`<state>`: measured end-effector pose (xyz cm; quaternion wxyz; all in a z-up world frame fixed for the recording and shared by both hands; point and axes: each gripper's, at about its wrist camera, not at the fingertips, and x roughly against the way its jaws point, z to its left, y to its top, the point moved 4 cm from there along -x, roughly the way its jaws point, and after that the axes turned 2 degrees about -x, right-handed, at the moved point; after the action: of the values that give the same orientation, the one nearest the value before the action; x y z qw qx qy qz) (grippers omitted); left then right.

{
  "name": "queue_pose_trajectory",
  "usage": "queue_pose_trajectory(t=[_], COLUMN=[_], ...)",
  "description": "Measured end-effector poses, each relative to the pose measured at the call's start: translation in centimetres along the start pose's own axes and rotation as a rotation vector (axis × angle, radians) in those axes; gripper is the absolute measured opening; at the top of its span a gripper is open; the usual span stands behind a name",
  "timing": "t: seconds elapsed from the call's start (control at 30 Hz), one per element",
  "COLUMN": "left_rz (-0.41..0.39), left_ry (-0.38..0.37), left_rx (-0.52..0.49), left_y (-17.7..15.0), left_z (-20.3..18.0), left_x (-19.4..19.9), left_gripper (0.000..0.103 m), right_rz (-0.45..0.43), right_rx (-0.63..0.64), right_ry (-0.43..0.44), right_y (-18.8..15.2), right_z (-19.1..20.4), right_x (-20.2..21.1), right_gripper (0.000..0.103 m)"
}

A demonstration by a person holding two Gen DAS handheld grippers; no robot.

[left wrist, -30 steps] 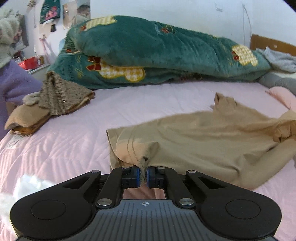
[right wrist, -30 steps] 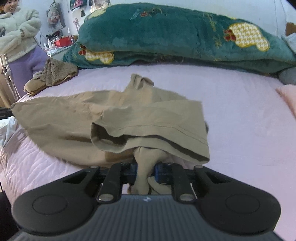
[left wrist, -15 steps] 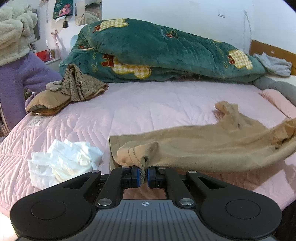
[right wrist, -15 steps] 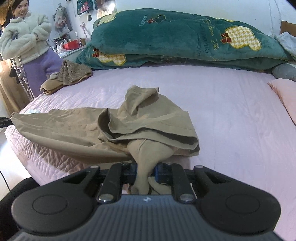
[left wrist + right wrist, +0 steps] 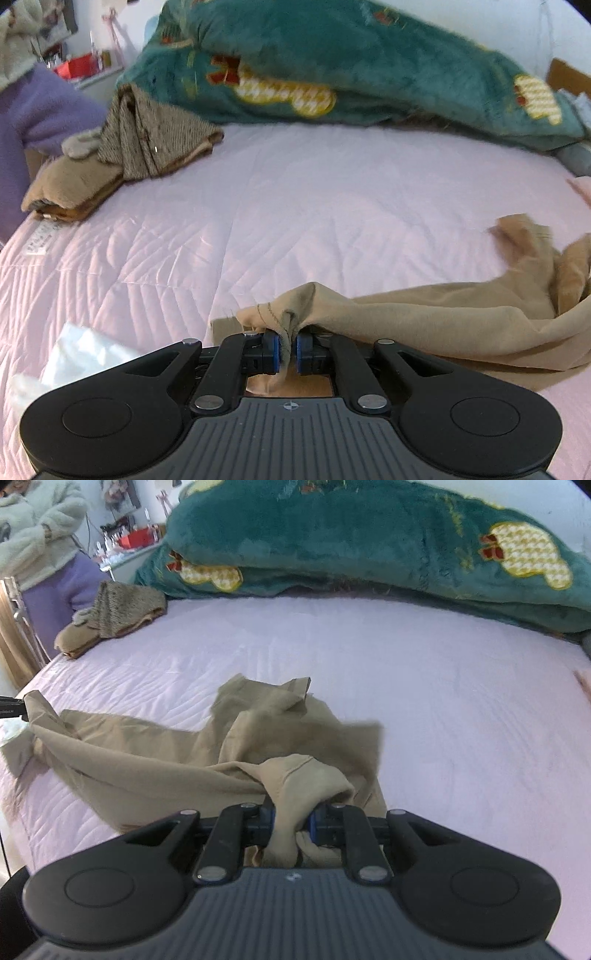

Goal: Fold clothes

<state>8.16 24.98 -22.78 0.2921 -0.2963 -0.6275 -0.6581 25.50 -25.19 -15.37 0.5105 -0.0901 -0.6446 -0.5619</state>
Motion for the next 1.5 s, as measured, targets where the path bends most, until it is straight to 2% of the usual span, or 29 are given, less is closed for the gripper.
queue_pose_trajectory(t=[0.2, 0.27, 0.33, 0.4, 0.47, 0.63, 0.83, 0.97, 1.1, 1.17, 1.27, 1.33, 1.4, 1.5], left_rz=[0.145, 0.173, 0.168, 0.159, 0.142, 0.078, 0.046, 0.031, 0.012, 0.001, -0.019, -0.032, -0.041, -0.047], left_ry=[0.028, 0.046, 0.057, 0.068, 0.088, 0.121, 0.097, 0.084, 0.07, 0.064, 0.061, 0.06, 0.056, 0.041], left_rx=[0.037, 0.049, 0.067, 0.075, 0.069, 0.064, 0.016, -0.016, -0.03, -0.029, -0.029, -0.028, -0.025, -0.046], left_y=[1.5, 1.9, 2.5, 2.8, 2.9, 2.3, 1.1, 0.5, 0.0, -0.2, -0.7, -1.0, -1.5, -2.2], left_z=[0.7, 0.8, 1.1, 1.5, 2.0, 3.2, 2.6, 1.2, 0.2, -0.1, -0.3, -0.3, -0.5, -1.9], left_x=[-6.9, -8.3, -8.8, -8.8, -8.3, -5.3, -3.2, -1.8, -0.1, 0.9, 2.5, 3.5, 4.1, 4.2], left_gripper=[0.022, 0.033, 0.051, 0.058, 0.059, 0.059, 0.059, 0.059, 0.059, 0.059, 0.059, 0.059, 0.059, 0.059], right_rz=[0.081, 0.106, 0.123, 0.127, 0.118, 0.081, 0.033, 0.085, 0.099, 0.075, 0.011, -0.036, -0.073, -0.091], right_rx=[-0.003, -0.018, -0.038, -0.066, -0.076, -0.085, -0.08, -0.141, -0.145, -0.151, -0.145, -0.153, -0.162, -0.143], right_ry=[0.006, 0.002, 0.002, 0.012, 0.012, -0.011, -0.044, -0.01, -0.039, -0.028, -0.055, -0.07, -0.056, -0.017], right_y=[2.7, 3.0, 3.3, 3.4, 3.4, 3.6, 4.6, 5.0, 5.2, 5.2, 5.2, 5.0, 4.4, 2.5], right_z=[-1.9, -2.2, -2.4, -2.7, -3.2, -4.0, -3.6, -3.4, -3.5, -3.3, -2.8, -2.5, -2.0, -0.3], right_x=[-6.8, -8.2, -9.0, -9.0, -8.3, -5.1, -2.5, -2.1, -0.9, 0.4, 2.9, 4.4, 5.5, 5.4], right_gripper=[0.017, 0.019, 0.024, 0.026, 0.028, 0.04, 0.048, 0.065, 0.065, 0.065, 0.066, 0.07, 0.081, 0.082])
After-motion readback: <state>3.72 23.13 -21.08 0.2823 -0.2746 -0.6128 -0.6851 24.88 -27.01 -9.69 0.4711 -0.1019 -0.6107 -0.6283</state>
